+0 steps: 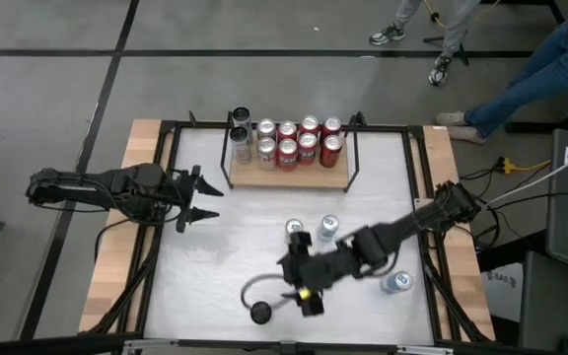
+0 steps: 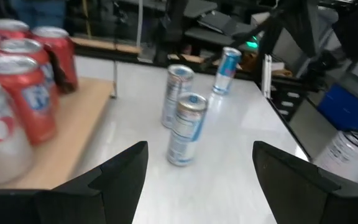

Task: Place canned beverage on shelf
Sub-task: Put the white and pink soda can on the shelf aligned with other white and pink soda can

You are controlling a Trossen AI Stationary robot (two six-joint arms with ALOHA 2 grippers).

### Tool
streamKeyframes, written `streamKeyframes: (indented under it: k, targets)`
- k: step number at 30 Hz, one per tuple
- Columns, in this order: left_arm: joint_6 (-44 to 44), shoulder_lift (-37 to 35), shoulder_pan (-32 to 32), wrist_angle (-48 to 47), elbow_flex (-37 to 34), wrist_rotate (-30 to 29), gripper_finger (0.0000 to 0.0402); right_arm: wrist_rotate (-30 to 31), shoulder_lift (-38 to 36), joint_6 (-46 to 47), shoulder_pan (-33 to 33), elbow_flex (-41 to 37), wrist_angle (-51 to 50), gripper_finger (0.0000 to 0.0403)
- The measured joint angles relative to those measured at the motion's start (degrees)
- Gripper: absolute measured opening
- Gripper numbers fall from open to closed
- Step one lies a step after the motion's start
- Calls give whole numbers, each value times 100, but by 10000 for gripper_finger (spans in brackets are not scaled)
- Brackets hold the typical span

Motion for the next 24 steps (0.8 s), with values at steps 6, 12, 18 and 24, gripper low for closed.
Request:
streamKeyframes:
  k: [6, 12, 18, 24]
  targets:
    - [-55, 422, -412, 149, 0, -45, 283, 306, 280, 592, 425, -3, -209, 337]
    - [-118, 1066, -999, 729, 2, -105, 283, 380, 562, 1041, 587, -1, -200, 337]
    - [-151, 1847, -1655, 1615, 4, -254, 283, 133, 851, 1217, 576, -1, -64, 337]
    - [-308, 2686, -2300, 2130, 4, -611, 283, 140, 936, 1173, 573, -1, 39, 337]
